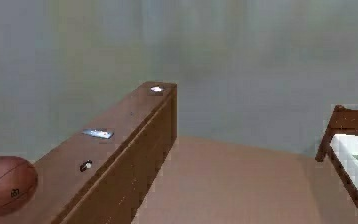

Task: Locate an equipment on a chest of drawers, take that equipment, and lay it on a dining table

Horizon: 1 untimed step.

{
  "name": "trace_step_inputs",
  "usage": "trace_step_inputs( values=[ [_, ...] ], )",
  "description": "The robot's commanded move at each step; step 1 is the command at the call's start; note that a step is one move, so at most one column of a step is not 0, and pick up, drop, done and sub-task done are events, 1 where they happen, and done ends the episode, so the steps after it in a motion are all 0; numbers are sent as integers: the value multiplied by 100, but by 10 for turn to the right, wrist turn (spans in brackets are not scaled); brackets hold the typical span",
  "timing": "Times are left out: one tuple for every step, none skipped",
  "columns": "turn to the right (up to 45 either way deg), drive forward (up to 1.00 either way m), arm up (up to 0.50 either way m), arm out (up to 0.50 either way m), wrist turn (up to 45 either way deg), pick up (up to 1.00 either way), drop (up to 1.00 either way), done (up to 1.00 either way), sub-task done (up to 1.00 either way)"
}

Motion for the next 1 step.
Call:
trace_step_inputs(
  values=[
    [-450,0,0,0,0,0,0,0,0]
  ],
)
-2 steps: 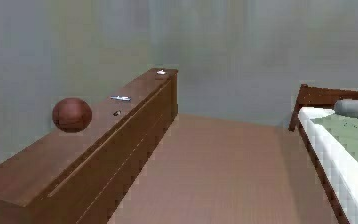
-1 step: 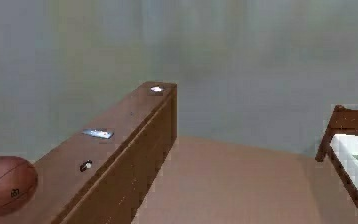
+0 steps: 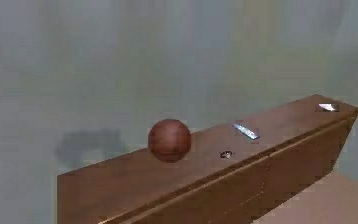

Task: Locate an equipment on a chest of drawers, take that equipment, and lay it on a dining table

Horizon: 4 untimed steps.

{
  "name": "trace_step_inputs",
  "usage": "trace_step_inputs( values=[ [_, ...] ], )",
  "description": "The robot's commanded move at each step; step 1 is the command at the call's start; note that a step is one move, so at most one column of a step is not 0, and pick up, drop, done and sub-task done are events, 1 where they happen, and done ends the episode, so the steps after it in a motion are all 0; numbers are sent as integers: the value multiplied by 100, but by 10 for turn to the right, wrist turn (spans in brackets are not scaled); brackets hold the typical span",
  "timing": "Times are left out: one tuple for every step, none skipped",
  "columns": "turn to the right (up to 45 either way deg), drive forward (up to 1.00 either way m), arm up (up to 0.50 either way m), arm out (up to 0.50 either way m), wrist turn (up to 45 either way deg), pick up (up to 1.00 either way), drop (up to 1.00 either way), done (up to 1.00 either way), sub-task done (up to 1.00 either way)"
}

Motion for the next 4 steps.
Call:
trace_step_inputs(
  values=[
    [-450,0,0,0,0,0,0,0,0],
    [-420,0,0,0,0,0,0,0,0],
    [0,0,50,0,0,0,0,0,0],
    [0,0,38,0,0,0,0,0,0]
  ],
)
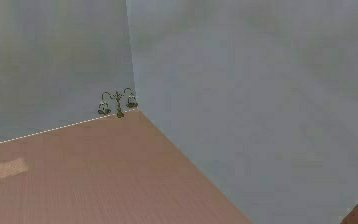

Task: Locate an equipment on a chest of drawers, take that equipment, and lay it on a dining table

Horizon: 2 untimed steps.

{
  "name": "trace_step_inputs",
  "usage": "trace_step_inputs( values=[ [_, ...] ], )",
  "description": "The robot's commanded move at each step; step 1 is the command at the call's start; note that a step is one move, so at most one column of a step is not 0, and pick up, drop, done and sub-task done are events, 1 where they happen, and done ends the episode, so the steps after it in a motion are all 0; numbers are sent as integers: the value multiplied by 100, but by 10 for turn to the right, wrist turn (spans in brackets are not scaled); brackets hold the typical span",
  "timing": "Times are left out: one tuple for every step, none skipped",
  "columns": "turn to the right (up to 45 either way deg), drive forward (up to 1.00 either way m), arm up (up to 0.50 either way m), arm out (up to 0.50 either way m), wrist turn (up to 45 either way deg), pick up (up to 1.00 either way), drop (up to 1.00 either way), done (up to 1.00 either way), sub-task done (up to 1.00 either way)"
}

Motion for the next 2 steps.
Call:
trace_step_inputs(
  values=[
    [0,0,0,50,0,0,0,0,0],
    [0,0,0,0,450,0,0,0,0]
  ],
)
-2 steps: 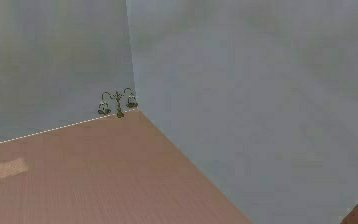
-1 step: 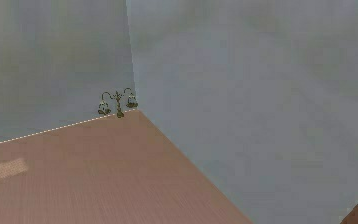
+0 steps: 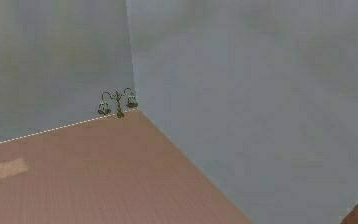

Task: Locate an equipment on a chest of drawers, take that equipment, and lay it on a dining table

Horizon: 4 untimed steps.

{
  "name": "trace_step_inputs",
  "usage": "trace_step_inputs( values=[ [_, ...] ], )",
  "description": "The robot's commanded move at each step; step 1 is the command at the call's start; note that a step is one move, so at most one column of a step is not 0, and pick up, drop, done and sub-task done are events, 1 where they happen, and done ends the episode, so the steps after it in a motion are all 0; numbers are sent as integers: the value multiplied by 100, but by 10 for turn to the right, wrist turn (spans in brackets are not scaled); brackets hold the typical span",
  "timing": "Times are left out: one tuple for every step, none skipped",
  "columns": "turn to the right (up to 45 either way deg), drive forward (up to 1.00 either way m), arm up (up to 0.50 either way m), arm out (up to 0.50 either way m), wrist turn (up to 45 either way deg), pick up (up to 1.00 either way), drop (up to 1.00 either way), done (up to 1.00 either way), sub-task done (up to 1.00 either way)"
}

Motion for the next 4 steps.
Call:
trace_step_inputs(
  values=[
    [0,0,0,0,450,0,0,0,0],
    [0,0,0,0,450,0,0,0,0],
    [0,0,0,0,90,0,0,0,0],
    [0,0,-28,0,0,0,0,0,0]
  ],
)
